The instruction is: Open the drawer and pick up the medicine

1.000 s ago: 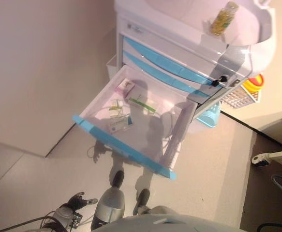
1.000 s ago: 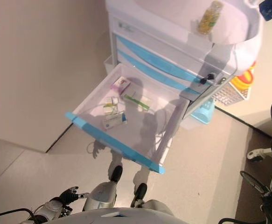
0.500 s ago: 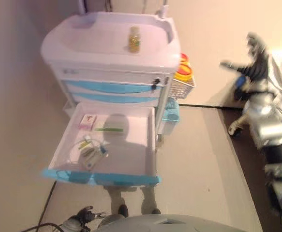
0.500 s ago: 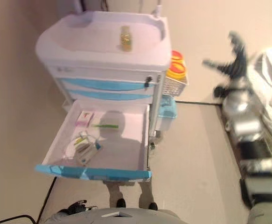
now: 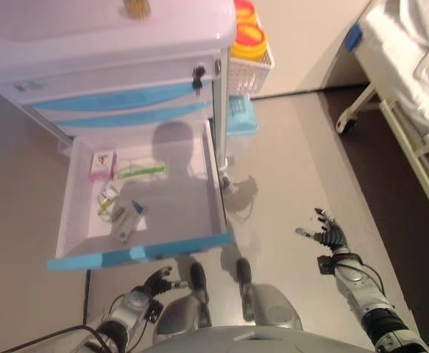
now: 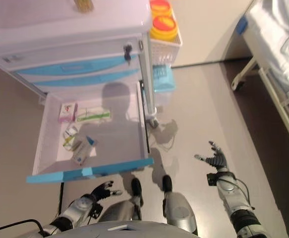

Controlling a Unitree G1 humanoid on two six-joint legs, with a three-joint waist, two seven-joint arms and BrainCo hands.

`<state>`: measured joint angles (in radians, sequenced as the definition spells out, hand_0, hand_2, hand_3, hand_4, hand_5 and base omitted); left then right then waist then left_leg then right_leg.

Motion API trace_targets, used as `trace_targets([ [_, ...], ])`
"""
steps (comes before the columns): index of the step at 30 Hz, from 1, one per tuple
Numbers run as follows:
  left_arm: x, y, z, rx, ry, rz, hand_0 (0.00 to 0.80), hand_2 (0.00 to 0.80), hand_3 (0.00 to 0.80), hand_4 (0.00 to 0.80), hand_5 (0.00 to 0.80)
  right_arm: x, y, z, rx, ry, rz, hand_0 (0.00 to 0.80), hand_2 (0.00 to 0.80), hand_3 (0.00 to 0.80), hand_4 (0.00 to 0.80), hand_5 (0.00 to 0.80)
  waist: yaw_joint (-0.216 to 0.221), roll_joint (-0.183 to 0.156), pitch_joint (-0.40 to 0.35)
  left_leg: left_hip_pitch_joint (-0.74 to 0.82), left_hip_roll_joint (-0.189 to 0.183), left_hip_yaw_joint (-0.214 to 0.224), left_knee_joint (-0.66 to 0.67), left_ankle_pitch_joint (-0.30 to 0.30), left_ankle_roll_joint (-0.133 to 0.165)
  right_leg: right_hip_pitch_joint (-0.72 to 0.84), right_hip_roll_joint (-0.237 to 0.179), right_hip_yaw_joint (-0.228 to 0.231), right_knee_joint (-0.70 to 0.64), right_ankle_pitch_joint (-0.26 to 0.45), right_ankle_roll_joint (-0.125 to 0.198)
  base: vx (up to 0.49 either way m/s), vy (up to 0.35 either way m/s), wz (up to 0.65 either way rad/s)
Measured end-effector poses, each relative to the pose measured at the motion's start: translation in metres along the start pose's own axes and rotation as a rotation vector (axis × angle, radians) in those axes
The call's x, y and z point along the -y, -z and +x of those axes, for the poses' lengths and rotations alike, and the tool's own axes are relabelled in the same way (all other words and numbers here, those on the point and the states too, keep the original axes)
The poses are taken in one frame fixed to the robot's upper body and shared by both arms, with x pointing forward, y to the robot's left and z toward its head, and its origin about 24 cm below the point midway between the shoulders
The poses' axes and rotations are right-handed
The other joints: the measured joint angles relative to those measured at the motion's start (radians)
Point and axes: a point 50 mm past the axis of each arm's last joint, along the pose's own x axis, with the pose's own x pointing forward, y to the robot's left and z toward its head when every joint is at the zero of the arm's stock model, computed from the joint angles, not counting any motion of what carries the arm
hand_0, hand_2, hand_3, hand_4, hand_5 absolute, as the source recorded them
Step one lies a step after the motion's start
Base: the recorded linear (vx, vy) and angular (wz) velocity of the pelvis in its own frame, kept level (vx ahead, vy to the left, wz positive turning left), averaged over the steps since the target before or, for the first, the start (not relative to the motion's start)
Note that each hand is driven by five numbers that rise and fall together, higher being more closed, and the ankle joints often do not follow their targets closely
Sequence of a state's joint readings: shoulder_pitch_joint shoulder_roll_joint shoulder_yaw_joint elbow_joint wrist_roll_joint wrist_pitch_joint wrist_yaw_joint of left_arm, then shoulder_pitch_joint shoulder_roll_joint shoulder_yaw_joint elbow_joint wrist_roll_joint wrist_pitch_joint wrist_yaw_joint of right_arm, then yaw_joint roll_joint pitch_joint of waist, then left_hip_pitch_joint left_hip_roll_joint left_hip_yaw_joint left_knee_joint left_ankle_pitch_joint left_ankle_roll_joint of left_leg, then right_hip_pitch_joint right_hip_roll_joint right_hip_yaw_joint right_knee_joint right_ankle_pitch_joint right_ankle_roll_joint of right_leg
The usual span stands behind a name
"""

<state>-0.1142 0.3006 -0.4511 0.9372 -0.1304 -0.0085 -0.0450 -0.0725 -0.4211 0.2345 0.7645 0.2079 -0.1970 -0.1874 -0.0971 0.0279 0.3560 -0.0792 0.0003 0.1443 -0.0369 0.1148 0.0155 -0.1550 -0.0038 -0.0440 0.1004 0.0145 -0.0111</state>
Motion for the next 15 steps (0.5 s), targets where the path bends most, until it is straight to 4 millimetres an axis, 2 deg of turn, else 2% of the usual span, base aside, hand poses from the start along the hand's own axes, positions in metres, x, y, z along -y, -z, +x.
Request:
trace_targets([
  [2, -0.009, -0.026, 0.005, 0.070, -0.024, 0.026, 0.000, 0.000, 0.000, 0.000, 0.000, -0.004, 0.011, 0.005, -0.076, -0.008, 0.001, 0.000, 0.000, 0.000, 0.000, 0.000, 0.010, 0.002, 0.064, -0.051, -0.004, -0.006, 0.048, -0.003, 0.003, -0.058, -0.009, -0.007, 0.072, -0.018, -0.004, -0.087, 0.026, 0.09],
  [4, -0.016, -0.037, 0.007, 0.101, -0.047, 0.036, 0.000, 0.000, 0.000, 0.000, 0.000, -0.010, 0.015, 0.006, -0.097, -0.021, -0.002, 0.000, 0.000, 0.000, 0.000, 0.000, 0.015, -0.004, 0.107, -0.069, -0.005, -0.010, 0.080, -0.011, 0.004, -0.083, -0.017, -0.012, 0.117, -0.036, -0.009, -0.036, 0.062, 0.10],
  [6, -0.024, -0.049, 0.008, 0.128, -0.068, 0.045, 0.000, 0.000, 0.000, 0.000, 0.000, -0.012, 0.018, 0.007, -0.122, -0.020, -0.002, 0.000, 0.000, 0.000, 0.000, 0.000, 0.019, -0.005, 0.125, -0.100, -0.011, -0.014, 0.139, -0.034, 0.005, -0.123, -0.032, -0.017, 0.198, -0.077, -0.016, 0.009, 0.099, 0.13],
  [9, -0.035, -0.069, 0.009, 0.175, -0.121, 0.058, 0.000, 0.000, 0.000, 0.000, 0.000, -0.011, 0.012, 0.011, -0.108, -0.019, -0.015, 0.000, 0.000, 0.000, 0.000, 0.000, 0.023, -0.004, 0.142, -0.145, -0.022, -0.013, 0.225, -0.069, 0.008, -0.179, -0.050, -0.004, 0.304, -0.124, -0.020, 0.069, 0.150, 0.03],
  [12, -0.045, -0.084, 0.009, 0.202, -0.154, 0.070, 0.000, 0.000, 0.000, 0.000, 0.000, -0.009, 0.006, 0.014, -0.085, -0.024, -0.045, 0.000, 0.000, 0.000, 0.000, 0.000, 0.015, -0.004, 0.145, -0.180, -0.024, -0.006, 0.304, -0.107, 0.009, -0.213, -0.053, 0.014, 0.367, -0.149, -0.020, 0.083, 0.150, -0.11],
  [15, -0.060, -0.090, 0.006, 0.182, -0.187, 0.084, 0.000, 0.000, 0.000, 0.000, 0.000, -0.001, 0.001, 0.016, -0.058, -0.019, -0.058, 0.000, 0.000, 0.000, 0.000, 0.000, 0.001, -0.004, 0.148, -0.232, -0.021, 0.000, 0.388, -0.150, 0.011, -0.261, -0.041, 0.047, 0.413, -0.157, -0.019, 0.092, 0.150, -0.29],
])
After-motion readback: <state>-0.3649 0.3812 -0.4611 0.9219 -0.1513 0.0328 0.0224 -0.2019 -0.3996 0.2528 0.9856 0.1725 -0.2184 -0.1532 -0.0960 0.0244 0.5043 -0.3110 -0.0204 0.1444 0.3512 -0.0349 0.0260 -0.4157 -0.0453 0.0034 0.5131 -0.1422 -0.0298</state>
